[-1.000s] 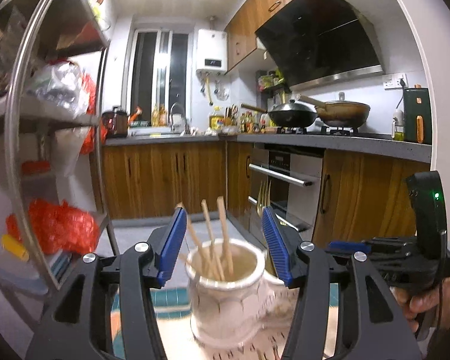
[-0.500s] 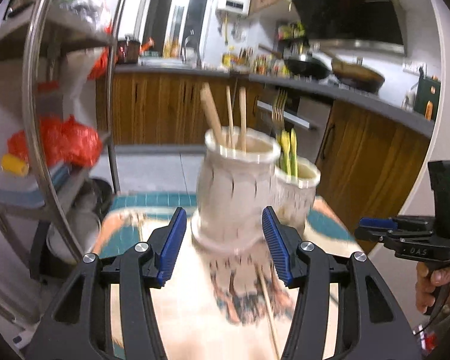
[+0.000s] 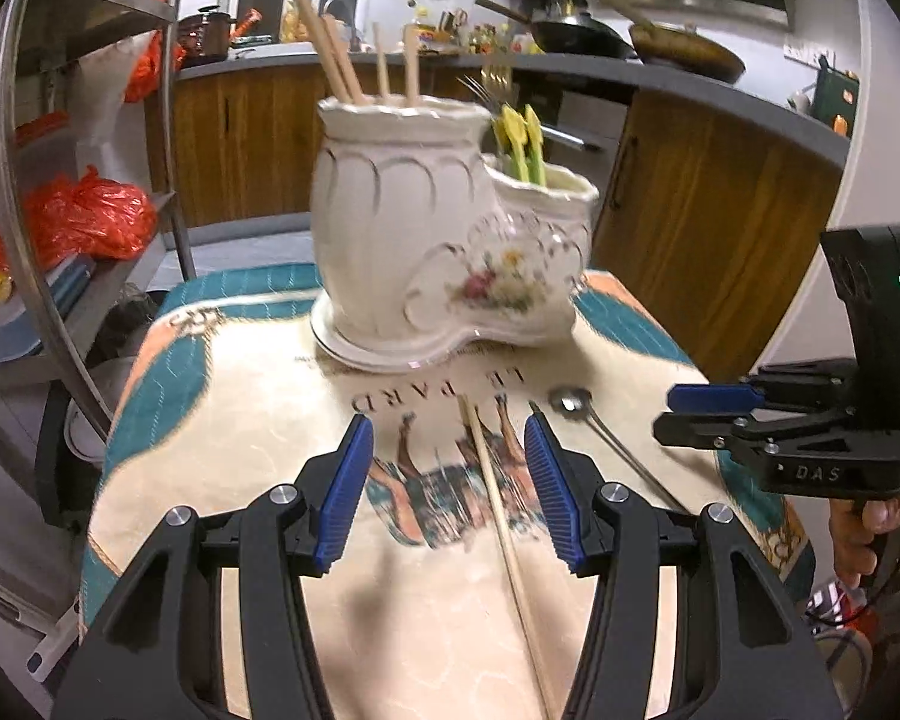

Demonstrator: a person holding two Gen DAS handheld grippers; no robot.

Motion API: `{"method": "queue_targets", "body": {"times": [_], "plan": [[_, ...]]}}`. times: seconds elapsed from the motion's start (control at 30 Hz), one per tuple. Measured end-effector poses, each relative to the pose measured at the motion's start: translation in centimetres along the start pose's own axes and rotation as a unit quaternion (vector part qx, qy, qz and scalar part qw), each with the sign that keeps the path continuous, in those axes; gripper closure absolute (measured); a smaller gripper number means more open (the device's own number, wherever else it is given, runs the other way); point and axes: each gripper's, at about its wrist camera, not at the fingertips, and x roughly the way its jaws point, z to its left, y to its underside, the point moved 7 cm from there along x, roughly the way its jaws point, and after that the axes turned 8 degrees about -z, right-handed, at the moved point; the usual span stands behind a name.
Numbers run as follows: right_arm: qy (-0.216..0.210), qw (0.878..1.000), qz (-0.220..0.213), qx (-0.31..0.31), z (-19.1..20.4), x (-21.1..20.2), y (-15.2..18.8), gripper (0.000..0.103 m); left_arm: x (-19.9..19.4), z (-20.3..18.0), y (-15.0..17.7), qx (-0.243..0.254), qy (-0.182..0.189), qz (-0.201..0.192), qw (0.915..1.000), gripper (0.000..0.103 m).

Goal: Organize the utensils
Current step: 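Move the left tool to the last chopstick while the right tool moves to the silver spoon, then grasp the last chopstick with the left tool while the right tool grasps the silver spoon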

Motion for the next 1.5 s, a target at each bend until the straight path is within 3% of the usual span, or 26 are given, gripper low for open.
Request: {"method": "queue_targets", "body": {"times": [0.57,0.67,0.73,0.8,1.03,1.17,1.23,1.5], "plan": [[0.016,0.994,0.088,-0.059,1.8,2.4,1.7,0.072,1.9,-2.1,2.7,0.057,0.002,0.063,0.9964,0.051],[0.024,0.992,0.099,-0.077,2.1,2.7,1.5,0.072,2.4,-2.2,3.2,0.069,0.001,0.079,0.9945,0.057],[0.028,0.99,0.107,-0.083,2.2,2.9,1.4,0.073,2.7,-2.1,3.6,0.072,0.001,0.091,0.9932,0.07],[0.029,0.989,0.115,-0.085,2.2,3.0,1.3,0.073,3.0,-2.1,3.9,0.073,0.005,0.102,0.9921,0.075],[0.03,0.985,0.15,-0.081,2.2,4.0,0.6,0.073,3.6,-2.4,3.8,0.092,0.004,0.12,0.9885,0.075],[0.023,0.98,0.17,-0.101,2.7,4.5,0.4,0.087,4.0,-2.2,3.5,0.099,0.014,0.143,0.9847,0.081],[0.021,0.977,0.178,-0.113,2.9,4.5,0.5,0.095,4.1,-1.9,3.4,0.105,0.016,0.155,0.9821,0.091],[0.024,0.972,0.212,-0.098,1.3,4.4,0.4,0.096,4.5,-1.1,2.9,0.107,0.036,0.204,0.9725,0.093]]}}
